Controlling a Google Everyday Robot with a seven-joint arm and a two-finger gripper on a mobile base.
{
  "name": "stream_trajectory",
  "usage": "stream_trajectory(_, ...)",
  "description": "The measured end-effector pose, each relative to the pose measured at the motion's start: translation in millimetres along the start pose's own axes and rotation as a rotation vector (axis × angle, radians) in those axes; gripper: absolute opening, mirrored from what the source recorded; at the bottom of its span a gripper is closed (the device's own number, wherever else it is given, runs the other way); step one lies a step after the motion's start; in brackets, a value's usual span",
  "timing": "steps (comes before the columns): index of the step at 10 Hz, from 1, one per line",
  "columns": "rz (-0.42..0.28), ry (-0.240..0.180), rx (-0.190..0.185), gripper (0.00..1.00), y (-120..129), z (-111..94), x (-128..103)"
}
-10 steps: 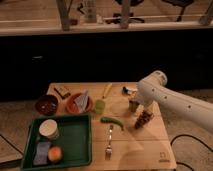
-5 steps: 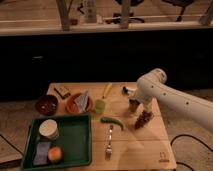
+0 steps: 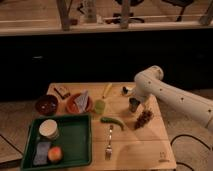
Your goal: Stack cups on top of each other
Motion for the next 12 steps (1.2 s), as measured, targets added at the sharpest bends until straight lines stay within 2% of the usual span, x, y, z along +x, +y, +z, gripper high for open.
stream_trajectory(6,0.025,-0.046,-0.030,0.80,-0.8,16.2,11.2)
stream_trajectory(12,0.047,-0.132,-0.034,0.80,-2.4,23.3,11.7)
